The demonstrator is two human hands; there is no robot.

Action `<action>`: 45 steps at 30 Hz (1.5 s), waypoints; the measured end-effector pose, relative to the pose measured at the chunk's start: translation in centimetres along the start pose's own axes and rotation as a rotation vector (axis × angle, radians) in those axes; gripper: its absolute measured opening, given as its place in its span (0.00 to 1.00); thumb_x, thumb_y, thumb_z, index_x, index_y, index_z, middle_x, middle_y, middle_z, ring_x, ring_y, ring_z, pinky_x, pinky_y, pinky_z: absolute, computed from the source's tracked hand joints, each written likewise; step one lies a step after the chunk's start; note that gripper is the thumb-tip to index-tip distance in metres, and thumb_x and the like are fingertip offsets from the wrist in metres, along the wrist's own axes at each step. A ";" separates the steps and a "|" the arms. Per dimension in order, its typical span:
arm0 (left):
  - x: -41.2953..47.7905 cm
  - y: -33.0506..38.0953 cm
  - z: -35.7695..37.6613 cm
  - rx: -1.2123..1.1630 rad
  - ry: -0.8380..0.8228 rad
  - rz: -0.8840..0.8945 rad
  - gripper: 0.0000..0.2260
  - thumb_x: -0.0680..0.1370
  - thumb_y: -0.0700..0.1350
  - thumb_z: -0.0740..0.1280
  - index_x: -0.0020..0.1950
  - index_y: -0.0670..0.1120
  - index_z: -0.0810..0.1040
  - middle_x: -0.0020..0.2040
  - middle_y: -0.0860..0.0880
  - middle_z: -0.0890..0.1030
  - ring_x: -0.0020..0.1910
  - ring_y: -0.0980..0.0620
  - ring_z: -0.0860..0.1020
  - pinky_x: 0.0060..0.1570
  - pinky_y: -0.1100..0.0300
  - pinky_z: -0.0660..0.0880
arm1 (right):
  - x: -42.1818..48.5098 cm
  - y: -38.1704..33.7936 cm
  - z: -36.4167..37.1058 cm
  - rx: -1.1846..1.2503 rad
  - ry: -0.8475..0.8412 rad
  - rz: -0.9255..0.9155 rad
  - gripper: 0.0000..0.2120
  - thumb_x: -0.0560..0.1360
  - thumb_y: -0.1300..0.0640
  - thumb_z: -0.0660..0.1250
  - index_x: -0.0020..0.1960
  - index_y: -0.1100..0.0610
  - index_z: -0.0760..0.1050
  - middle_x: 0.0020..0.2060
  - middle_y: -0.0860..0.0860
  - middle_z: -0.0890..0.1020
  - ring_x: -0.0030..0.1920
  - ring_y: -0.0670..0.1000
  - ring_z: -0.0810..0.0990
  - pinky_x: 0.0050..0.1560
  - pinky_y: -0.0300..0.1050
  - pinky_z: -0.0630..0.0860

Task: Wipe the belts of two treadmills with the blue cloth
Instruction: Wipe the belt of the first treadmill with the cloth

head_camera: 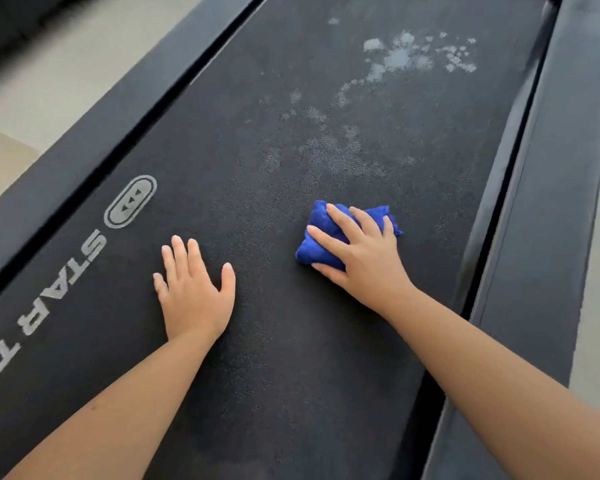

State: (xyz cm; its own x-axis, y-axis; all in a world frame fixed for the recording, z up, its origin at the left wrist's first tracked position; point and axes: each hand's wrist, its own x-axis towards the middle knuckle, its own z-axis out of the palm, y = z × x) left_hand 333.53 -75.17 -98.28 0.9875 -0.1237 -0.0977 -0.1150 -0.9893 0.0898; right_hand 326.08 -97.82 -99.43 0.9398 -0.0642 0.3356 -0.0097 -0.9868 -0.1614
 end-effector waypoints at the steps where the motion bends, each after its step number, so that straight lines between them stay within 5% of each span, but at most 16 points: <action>1: -0.1 0.0 0.0 0.004 -0.001 -0.005 0.30 0.80 0.55 0.52 0.76 0.42 0.49 0.77 0.45 0.47 0.76 0.48 0.43 0.71 0.46 0.46 | 0.6 -0.1 0.2 0.015 -0.011 -0.023 0.22 0.71 0.40 0.57 0.58 0.48 0.79 0.62 0.55 0.77 0.57 0.62 0.77 0.49 0.69 0.70; 6: -0.1 0.1 -0.4 -0.004 -0.024 -0.019 0.29 0.80 0.55 0.53 0.76 0.43 0.49 0.77 0.47 0.46 0.75 0.49 0.42 0.72 0.48 0.45 | 1.5 -0.5 0.3 0.056 -0.046 -0.045 0.22 0.71 0.41 0.58 0.58 0.48 0.79 0.63 0.55 0.77 0.57 0.62 0.77 0.50 0.69 0.70; 10: -0.1 0.2 -0.8 -0.008 -0.056 -0.021 0.29 0.80 0.55 0.52 0.76 0.44 0.49 0.77 0.47 0.45 0.75 0.50 0.42 0.72 0.48 0.45 | 1.4 -0.7 -0.4 0.043 -0.119 -0.035 0.24 0.65 0.44 0.75 0.59 0.49 0.79 0.63 0.56 0.76 0.58 0.65 0.77 0.49 0.73 0.70; 13: -0.1 0.1 -0.9 0.011 -0.064 -0.017 0.30 0.79 0.56 0.52 0.76 0.43 0.48 0.77 0.46 0.44 0.75 0.49 0.42 0.72 0.47 0.45 | 1.8 -0.8 -1.1 0.028 -0.172 -0.020 0.29 0.60 0.46 0.79 0.59 0.49 0.79 0.62 0.57 0.77 0.57 0.65 0.77 0.44 0.75 0.70; 16: 0.1 0.0 -0.6 0.006 -0.075 -0.004 0.30 0.79 0.57 0.51 0.77 0.42 0.49 0.77 0.45 0.45 0.75 0.47 0.42 0.72 0.45 0.47 | 1.7 -1.3 -1.0 0.014 -0.175 -0.012 0.25 0.64 0.45 0.76 0.59 0.49 0.79 0.63 0.56 0.77 0.57 0.65 0.77 0.45 0.73 0.71; 21: 0.2 -0.2 -0.1 -0.010 -0.035 0.007 0.34 0.75 0.59 0.45 0.74 0.39 0.58 0.76 0.41 0.55 0.75 0.43 0.52 0.69 0.41 0.55 | 5.6 -1.4 1.1 0.065 -0.135 -0.038 0.23 0.71 0.40 0.57 0.59 0.47 0.79 0.63 0.54 0.77 0.58 0.63 0.77 0.48 0.70 0.71; 26: 0.3 -0.2 0.2 0.023 -0.014 0.022 0.31 0.75 0.57 0.50 0.71 0.37 0.64 0.73 0.39 0.62 0.72 0.40 0.60 0.64 0.38 0.62 | 13.4 -0.1 4.3 0.099 -0.141 -0.087 0.23 0.70 0.40 0.61 0.60 0.48 0.79 0.63 0.56 0.76 0.58 0.66 0.76 0.47 0.74 0.68; 29: 0.2 -0.3 0.3 0.040 -0.013 0.023 0.31 0.75 0.56 0.51 0.71 0.37 0.64 0.73 0.39 0.61 0.72 0.41 0.58 0.64 0.38 0.62 | 18.0 0.7 5.4 0.133 -0.176 -0.070 0.23 0.72 0.44 0.68 0.65 0.47 0.74 0.69 0.55 0.69 0.66 0.65 0.68 0.56 0.74 0.61; 33: 0.2 -0.3 0.4 0.058 -0.006 0.022 0.31 0.76 0.57 0.50 0.72 0.38 0.62 0.74 0.40 0.60 0.73 0.42 0.57 0.65 0.39 0.60 | 21.6 0.5 6.4 0.112 -0.266 0.042 0.23 0.75 0.42 0.64 0.69 0.44 0.68 0.74 0.50 0.61 0.71 0.59 0.59 0.65 0.66 0.54; 36: 0.1 -0.3 0.4 0.047 -0.009 0.015 0.31 0.76 0.57 0.51 0.72 0.38 0.62 0.74 0.40 0.59 0.73 0.43 0.56 0.65 0.40 0.60 | 17.9 -1.3 6.0 0.163 -0.129 -0.144 0.22 0.72 0.41 0.61 0.62 0.48 0.77 0.66 0.55 0.73 0.63 0.63 0.72 0.56 0.71 0.64; 40: 0.2 -0.3 0.4 0.041 -0.006 0.015 0.31 0.75 0.56 0.51 0.72 0.38 0.62 0.74 0.40 0.60 0.73 0.43 0.56 0.65 0.40 0.62 | 10.8 -3.8 4.5 0.215 -0.150 -0.506 0.21 0.72 0.40 0.60 0.61 0.46 0.77 0.65 0.52 0.75 0.61 0.59 0.73 0.55 0.66 0.70; 45: 0.0 -0.4 0.5 0.024 0.010 0.015 0.32 0.75 0.57 0.51 0.73 0.38 0.61 0.75 0.40 0.58 0.74 0.42 0.55 0.68 0.42 0.57 | 13.9 -5.1 5.9 0.228 -0.164 -0.496 0.22 0.71 0.39 0.58 0.60 0.45 0.78 0.63 0.51 0.76 0.59 0.58 0.74 0.52 0.67 0.70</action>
State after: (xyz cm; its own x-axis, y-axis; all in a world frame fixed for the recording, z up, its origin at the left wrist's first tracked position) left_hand 333.52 -74.84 -98.80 0.9867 -0.1375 -0.0864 -0.1319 -0.9890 0.0671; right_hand 341.21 -92.85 -99.38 0.8540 0.4404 0.2772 0.5031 -0.8348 -0.2235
